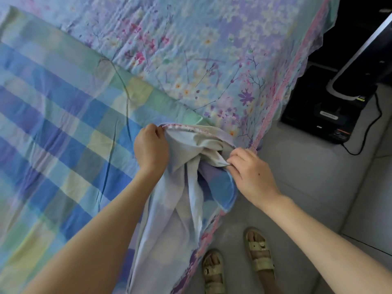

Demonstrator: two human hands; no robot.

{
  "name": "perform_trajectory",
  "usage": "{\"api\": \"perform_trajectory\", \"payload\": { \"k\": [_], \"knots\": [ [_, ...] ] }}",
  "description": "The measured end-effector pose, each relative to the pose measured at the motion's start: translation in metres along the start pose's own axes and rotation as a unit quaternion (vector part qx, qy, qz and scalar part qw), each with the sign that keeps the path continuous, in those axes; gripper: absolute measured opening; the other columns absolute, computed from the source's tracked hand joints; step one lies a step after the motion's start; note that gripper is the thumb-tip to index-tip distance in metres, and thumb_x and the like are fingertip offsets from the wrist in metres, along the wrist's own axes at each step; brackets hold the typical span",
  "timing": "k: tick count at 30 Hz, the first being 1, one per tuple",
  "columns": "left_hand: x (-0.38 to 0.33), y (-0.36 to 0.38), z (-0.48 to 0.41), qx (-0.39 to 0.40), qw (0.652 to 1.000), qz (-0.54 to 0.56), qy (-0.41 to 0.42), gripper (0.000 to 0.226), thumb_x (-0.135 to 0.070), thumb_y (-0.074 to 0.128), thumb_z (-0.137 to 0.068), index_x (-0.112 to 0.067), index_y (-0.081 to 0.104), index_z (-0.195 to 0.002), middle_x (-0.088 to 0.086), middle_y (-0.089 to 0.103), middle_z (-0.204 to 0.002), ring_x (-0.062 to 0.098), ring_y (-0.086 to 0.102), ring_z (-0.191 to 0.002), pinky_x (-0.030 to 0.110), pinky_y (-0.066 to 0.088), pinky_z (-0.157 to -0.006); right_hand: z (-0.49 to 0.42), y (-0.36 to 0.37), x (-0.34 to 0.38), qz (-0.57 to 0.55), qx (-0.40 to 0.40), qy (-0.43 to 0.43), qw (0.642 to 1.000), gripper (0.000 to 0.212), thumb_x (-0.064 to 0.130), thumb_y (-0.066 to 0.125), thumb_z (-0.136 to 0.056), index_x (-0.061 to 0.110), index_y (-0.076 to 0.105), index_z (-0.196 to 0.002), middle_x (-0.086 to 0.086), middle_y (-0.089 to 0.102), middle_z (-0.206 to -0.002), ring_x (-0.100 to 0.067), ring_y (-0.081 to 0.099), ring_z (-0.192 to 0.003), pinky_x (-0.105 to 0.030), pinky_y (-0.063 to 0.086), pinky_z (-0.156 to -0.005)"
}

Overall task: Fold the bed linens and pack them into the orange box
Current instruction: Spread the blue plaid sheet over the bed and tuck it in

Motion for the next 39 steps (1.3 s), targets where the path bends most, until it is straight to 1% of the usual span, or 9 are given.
{"api": "perform_trajectory", "payload": {
  "k": [6, 11, 14, 21, 26, 29, 34, 37, 39],
  "knots": [
    [-0.031, -0.020, 0.014, -0.073, 0.981, -0.115, 0.135, 0.007, 0.004, 0.059, -0.079, 0.004, 0.055, -0.083, 0.026, 0.055, -0.084, 0.040, 0.053, -0.077, 0.040, 0.031, -0.061, 0.016, -0.012, -0.076, -0.094, 0.008, 0.193, 0.977, 0.019, 0.008, 0.054, -0.093, 0.005, 0.069, -0.083, -0.005, 0.062, -0.081, -0.024, 0.059, -0.074, -0.026, 0.032, -0.062],
    [-0.085, 0.037, 0.122, 0.078, 0.907, -0.110, 0.399, 0.019, -0.008, 0.069, -0.065, -0.009, 0.050, -0.070, 0.009, 0.052, -0.064, 0.028, 0.052, -0.052, 0.027, 0.038, -0.042, -0.007, -0.013, -0.009, 0.016, -0.007, 0.016, 1.000, 0.018, 0.031, 0.057, -0.085, 0.016, 0.066, -0.079, 0.003, 0.060, -0.075, -0.019, 0.056, -0.068, -0.026, 0.041, -0.052],
    [-0.066, 0.065, 0.127, 0.144, 0.913, -0.187, 0.334, 0.038, -0.024, 0.082, -0.055, -0.012, 0.053, -0.074, 0.006, 0.056, -0.067, 0.025, 0.056, -0.052, 0.026, 0.038, -0.039, -0.010, 0.016, 0.010, 0.150, 0.033, -0.034, 0.988, 0.020, 0.027, 0.078, -0.067, 0.016, 0.063, -0.075, -0.002, 0.058, -0.073, -0.025, 0.055, -0.066, -0.031, 0.041, -0.051],
    [-0.041, 0.049, 0.105, 0.158, 0.909, -0.231, 0.310, 0.045, 0.008, 0.080, -0.033, -0.007, 0.052, -0.065, 0.009, 0.050, -0.054, 0.028, 0.050, -0.038, 0.022, 0.018, -0.037, -0.028, 0.042, -0.004, 0.305, 0.082, 0.030, 0.948, 0.033, 0.007, 0.081, -0.048, 0.014, 0.062, -0.074, -0.004, 0.057, -0.068, -0.023, 0.054, -0.053, -0.025, 0.036, -0.043],
    [-0.071, -0.002, 0.138, 0.130, 0.924, -0.041, 0.357, 0.004, -0.007, 0.049, -0.076, -0.005, 0.053, -0.074, 0.004, 0.051, -0.052, 0.024, 0.046, -0.037, 0.024, 0.029, -0.035, -0.015, 0.002, -0.043, 0.153, 0.033, 0.160, 0.975, 0.019, -0.008, 0.062, -0.070, 0.001, 0.056, -0.085, -0.016, 0.058, -0.073, -0.033, 0.058, -0.054, -0.029, 0.027, -0.044],
    [-0.091, -0.018, 0.154, 0.142, 0.916, -0.019, 0.374, 0.013, -0.015, 0.038, -0.080, -0.009, 0.048, -0.085, 0.001, 0.048, -0.044, 0.020, 0.041, -0.032, 0.023, 0.020, -0.034, 0.006, -0.020, -0.066, 0.013, -0.020, 0.236, 0.971, 0.014, 0.002, 0.049, -0.088, 0.004, 0.053, -0.101, -0.013, 0.061, -0.093, -0.033, 0.058, -0.075, -0.030, 0.032, -0.057],
    [-0.112, -0.018, 0.143, 0.127, 0.908, -0.050, 0.397, 0.011, -0.020, 0.039, -0.080, -0.011, 0.046, -0.081, 0.000, 0.040, -0.034, 0.020, 0.034, -0.025, 0.023, 0.010, -0.034, 0.010, -0.023, -0.019, 0.012, -0.016, 0.121, 0.992, 0.054, 0.046, 0.060, -0.080, 0.011, 0.053, -0.121, -0.007, 0.062, -0.107, -0.027, 0.059, -0.091, -0.034, 0.046, -0.061],
    [-0.120, -0.006, 0.158, 0.204, 0.879, -0.091, 0.421, 0.005, -0.017, 0.038, -0.088, -0.013, 0.040, -0.087, -0.003, 0.030, -0.045, 0.021, 0.031, -0.037, 0.025, 0.023, -0.040, -0.003, -0.028, -0.036, -0.006, -0.051, 0.175, 0.983, 0.018, 0.009, 0.059, -0.078, 0.006, 0.060, -0.096, -0.010, 0.065, -0.084, -0.032, 0.062, -0.075, -0.029, 0.033, -0.056],
    [-0.105, 0.013, 0.167, 0.304, 0.859, -0.136, 0.389, 0.004, -0.019, 0.037, -0.097, -0.017, 0.037, -0.094, -0.001, 0.032, -0.055, 0.022, 0.036, -0.049, 0.030, 0.029, -0.052, -0.004, -0.049, -0.056, -0.021, -0.106, 0.206, 0.972, 0.016, -0.007, 0.055, -0.075, 0.002, 0.061, -0.086, -0.013, 0.064, -0.072, -0.029, 0.058, -0.062, -0.028, 0.030, -0.055]
  ]
}}
Point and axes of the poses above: each hand's wrist, its own z-axis away from the middle knuckle, its own y-axis out of the palm, x = y × z, the point moved 10 cm from there along -z, towards the middle knuckle
